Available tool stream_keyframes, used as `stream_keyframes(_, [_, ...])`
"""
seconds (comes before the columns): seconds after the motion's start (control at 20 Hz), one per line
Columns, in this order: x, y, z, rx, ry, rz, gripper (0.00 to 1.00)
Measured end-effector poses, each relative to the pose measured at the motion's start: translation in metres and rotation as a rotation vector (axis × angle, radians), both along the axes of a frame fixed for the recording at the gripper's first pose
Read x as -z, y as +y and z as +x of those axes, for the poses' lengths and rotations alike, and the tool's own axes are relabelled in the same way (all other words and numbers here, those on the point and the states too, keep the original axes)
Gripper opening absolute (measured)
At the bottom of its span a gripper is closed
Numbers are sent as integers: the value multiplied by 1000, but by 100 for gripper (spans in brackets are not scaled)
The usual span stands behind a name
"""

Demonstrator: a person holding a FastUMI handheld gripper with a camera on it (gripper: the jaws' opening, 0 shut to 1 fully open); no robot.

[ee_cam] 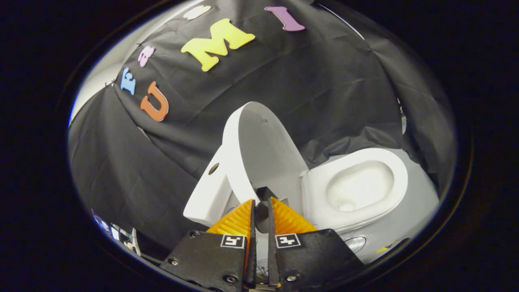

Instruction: Open the toilet lid.

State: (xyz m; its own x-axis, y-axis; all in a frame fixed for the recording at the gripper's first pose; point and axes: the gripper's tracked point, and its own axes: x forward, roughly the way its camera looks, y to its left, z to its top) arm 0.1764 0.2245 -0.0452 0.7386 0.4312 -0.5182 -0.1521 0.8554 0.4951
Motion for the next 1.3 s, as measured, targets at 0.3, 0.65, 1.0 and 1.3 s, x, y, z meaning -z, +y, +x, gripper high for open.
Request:
stream_keyframes(0.3, [6,31,-4,-33,0,-49,14])
stream_keyframes(0.65, [10,60,-4,-73,-6,-85,15])
stream_keyframes(1.0, [14,71,-5,-93,-18,-136,15])
stream_keyframes(1.3, [13,70,-6,-82,1,-157,19])
